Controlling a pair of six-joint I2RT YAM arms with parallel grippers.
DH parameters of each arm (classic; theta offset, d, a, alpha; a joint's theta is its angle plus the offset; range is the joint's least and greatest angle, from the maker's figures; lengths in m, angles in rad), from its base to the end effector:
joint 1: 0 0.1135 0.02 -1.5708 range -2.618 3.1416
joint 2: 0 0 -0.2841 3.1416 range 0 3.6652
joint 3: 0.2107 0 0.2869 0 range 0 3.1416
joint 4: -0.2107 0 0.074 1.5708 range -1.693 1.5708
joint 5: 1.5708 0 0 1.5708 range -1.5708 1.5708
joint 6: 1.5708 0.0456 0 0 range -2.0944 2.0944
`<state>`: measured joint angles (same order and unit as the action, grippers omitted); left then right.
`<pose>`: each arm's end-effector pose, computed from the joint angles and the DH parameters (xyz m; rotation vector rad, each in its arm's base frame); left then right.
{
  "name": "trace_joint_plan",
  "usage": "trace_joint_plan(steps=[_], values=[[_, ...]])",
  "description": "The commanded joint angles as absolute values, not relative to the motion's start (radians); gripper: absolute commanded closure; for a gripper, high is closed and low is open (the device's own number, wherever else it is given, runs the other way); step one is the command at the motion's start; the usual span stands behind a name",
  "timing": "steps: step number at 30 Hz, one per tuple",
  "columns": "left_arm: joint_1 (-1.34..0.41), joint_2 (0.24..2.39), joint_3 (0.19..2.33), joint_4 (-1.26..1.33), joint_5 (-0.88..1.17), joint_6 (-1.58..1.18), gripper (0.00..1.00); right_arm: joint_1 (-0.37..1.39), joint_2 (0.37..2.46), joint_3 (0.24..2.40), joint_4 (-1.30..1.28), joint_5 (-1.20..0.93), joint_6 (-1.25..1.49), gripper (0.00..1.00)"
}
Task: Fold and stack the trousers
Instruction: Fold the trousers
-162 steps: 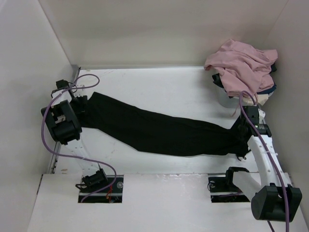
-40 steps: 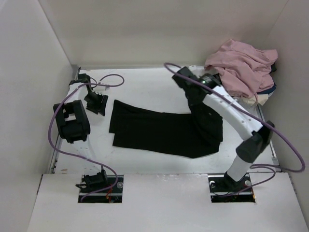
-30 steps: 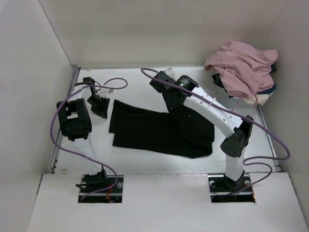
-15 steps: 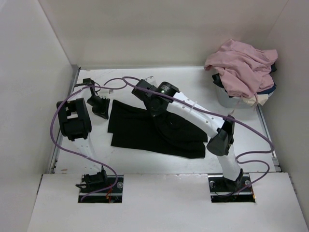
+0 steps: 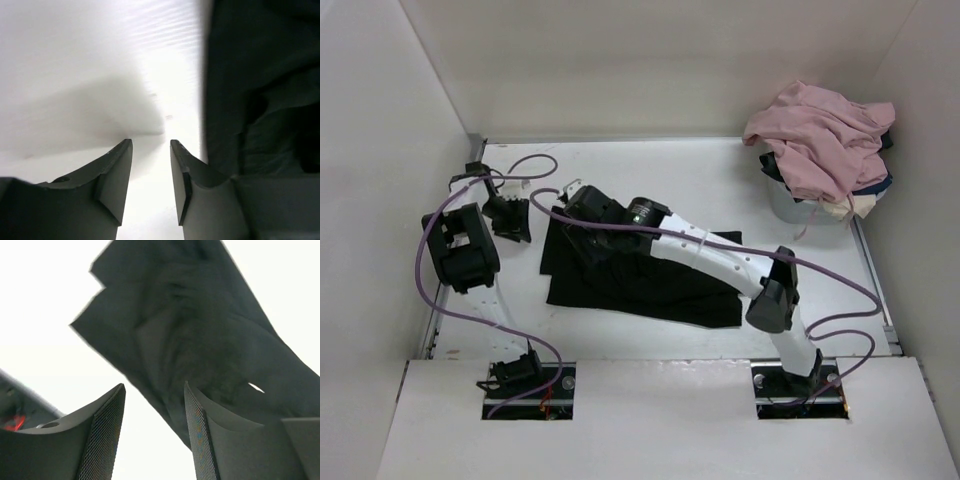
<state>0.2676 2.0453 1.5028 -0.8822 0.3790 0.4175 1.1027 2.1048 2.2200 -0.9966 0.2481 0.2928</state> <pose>0.4269 0.0995 0.1576 0.2529 2.8339 -0.4440 0.2408 0.4515 0.3587 -0.8611 2.2863 0.3298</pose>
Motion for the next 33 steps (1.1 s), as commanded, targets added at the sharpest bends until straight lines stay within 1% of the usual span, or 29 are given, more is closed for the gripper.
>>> trace_joint_plan(steps=[1, 5, 9, 12, 15, 16, 18, 20, 21, 22, 26, 32, 33], values=[[0.304, 2.028, 1.572, -0.88, 0.382, 0.413, 0.64, 1.101, 1.972, 2.125, -0.845, 0.195, 0.247, 0.44], [0.311, 1.915, 1.606, -0.926, 0.408, 0.425, 0.57, 1.072, 1.755, 1.881, -0.804, 0.328, 0.336, 0.44], [0.239, 1.774, 1.667, -1.027, 0.486, 0.469, 0.48, 0.98, 1.528, 1.527, -0.929, 0.425, 0.584, 0.46], [0.104, 1.756, 1.713, -1.144, 0.552, 0.489, 0.46, 0.879, 1.34, 1.228, -0.989, 0.407, 0.84, 0.44], [-0.078, 1.772, 1.686, -1.167, 0.552, 0.512, 0.47, 0.774, 1.139, 0.966, -0.899, 0.33, 0.955, 0.42], [-0.137, 1.779, 1.672, -1.151, 0.539, 0.512, 0.47, 0.74, 1.088, 0.903, -0.872, 0.31, 0.977, 0.4], [-0.25, 1.804, 1.655, -1.112, 0.512, 0.496, 0.47, 0.674, 1.011, 0.8, -0.835, 0.287, 1.015, 0.32], [-0.348, 1.83, 1.651, -1.075, 0.497, 0.482, 0.45, 0.613, 0.962, 0.723, -0.801, 0.278, 1.026, 0.29], [-0.388, 1.844, 1.651, -1.062, 0.494, 0.476, 0.26, 0.587, 0.95, 0.691, -0.772, 0.272, 1.023, 0.27], [-0.422, 1.861, 1.651, -1.055, 0.494, 0.471, 0.0, 0.567, 0.942, 0.663, -0.735, 0.256, 1.019, 0.26], [-0.507, 1.928, 1.638, -1.048, 0.442, 0.456, 0.0, 0.535, 0.971, 0.592, -0.603, 0.195, 1.023, 0.24], [-0.524, 1.95, 1.559, -0.963, 0.339, 0.413, 0.0, 0.541, 1.038, 0.537, -0.483, 0.173, 1.052, 0.24], [-0.531, 1.954, 1.545, -0.959, 0.327, 0.417, 0.07, 0.535, 1.043, 0.523, -0.473, 0.166, 1.057, 0.24]])
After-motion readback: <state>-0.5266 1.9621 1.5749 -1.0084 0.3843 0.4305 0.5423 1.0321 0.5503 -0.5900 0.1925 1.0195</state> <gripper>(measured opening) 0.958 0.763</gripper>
